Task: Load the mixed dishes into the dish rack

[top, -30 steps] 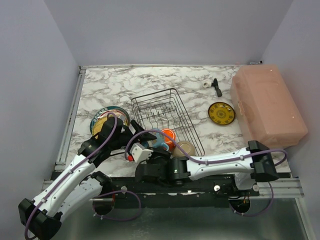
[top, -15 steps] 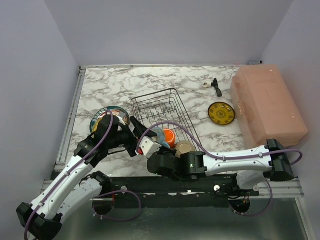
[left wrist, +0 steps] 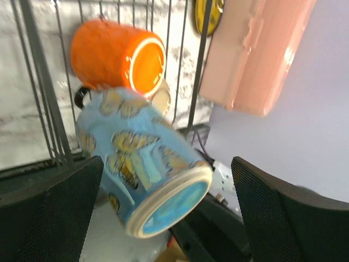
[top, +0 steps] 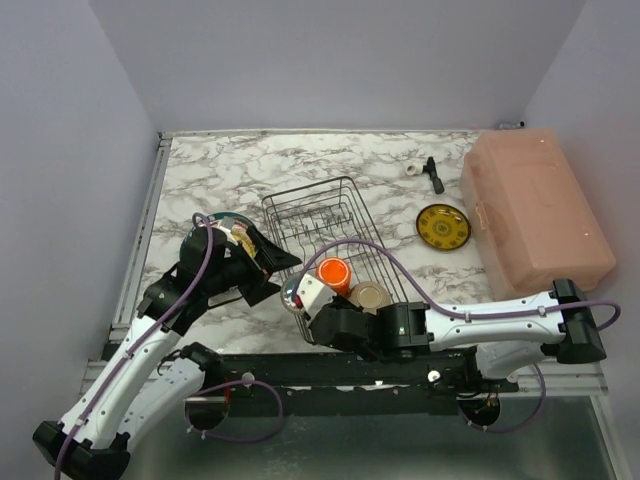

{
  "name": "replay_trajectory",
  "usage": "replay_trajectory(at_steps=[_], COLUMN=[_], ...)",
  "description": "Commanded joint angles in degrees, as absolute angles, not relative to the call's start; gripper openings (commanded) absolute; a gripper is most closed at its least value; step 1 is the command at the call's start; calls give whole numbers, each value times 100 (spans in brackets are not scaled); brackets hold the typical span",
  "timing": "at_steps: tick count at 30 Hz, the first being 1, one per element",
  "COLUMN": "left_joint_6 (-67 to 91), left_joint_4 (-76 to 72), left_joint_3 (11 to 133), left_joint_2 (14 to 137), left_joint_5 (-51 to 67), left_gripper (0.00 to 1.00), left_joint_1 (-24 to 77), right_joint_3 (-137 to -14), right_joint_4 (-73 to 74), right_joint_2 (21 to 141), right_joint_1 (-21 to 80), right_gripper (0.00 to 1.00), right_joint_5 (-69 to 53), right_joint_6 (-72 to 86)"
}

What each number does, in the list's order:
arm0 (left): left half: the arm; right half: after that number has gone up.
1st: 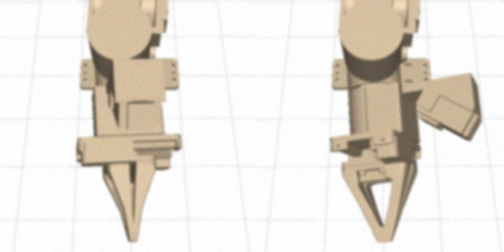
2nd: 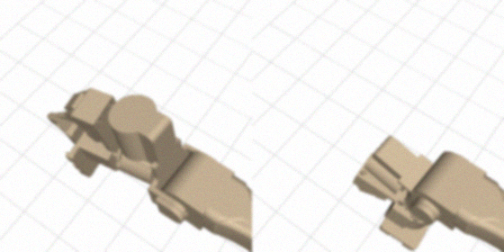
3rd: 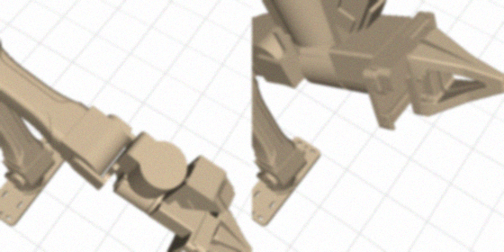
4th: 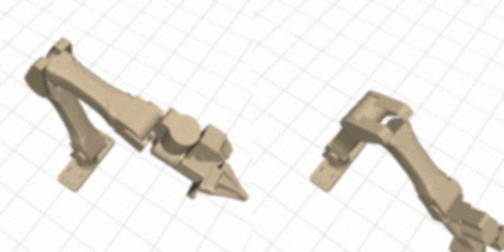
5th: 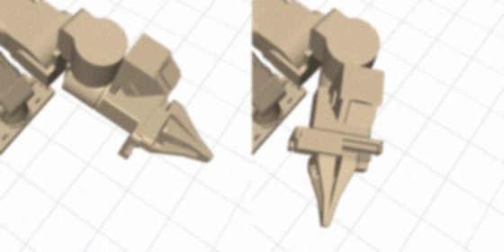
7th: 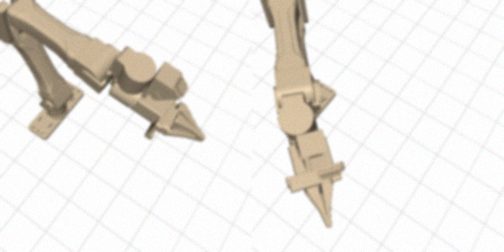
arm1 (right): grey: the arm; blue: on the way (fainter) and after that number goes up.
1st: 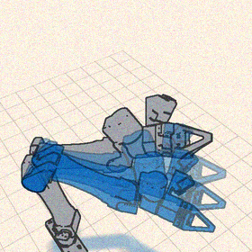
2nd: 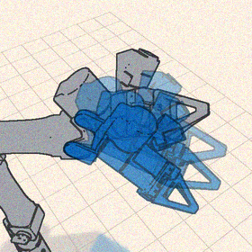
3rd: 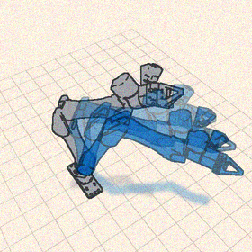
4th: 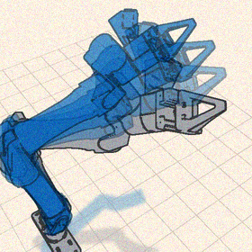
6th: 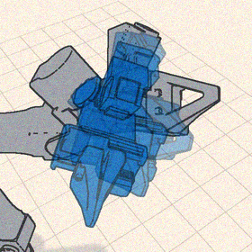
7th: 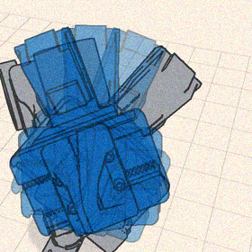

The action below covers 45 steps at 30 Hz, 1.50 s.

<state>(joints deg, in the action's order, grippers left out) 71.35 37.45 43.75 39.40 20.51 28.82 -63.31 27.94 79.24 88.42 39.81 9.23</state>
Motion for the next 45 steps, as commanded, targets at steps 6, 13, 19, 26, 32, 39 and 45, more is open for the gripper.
replay_trajectory(at_steps=[6,13,19,26,32,39,45], left_joint_6=[6234,6007,5709,5399,4982,4270,3427], left_joint_4=[3976,4102,4070,4313,4268,4814,4691], left_joint_3=[4849,4888,4954,5186,5127,5303,5651], left_joint_2=[3969,3787,3682,3554,3526,3881,3735], left_joint_5=[1213,1109,975,819,803,289,361], left_gripper=[98,99,99,99,99,99,99], left_joint_1=[2577,2540,2531,2531,2527,2531,2531], right_joint_3=[-5768,-5173,-4859,-4840,-4812,-5030,-5590], right_joint_4=[2216,1934,1608,1503,1492,1683,2314], right_joint_2=[7316,6870,6843,7042,7066,6995,6390], right_joint_1=[8907,8687,8063,7713,7576,7576,7573], right_gripper=[0,0,0,0,49,69,96], right_joint_5=[3463,3158,2271,1760,1693,2022,3181], right_joint_6=[1358,1307,1344,1417,1528,2040,2978])
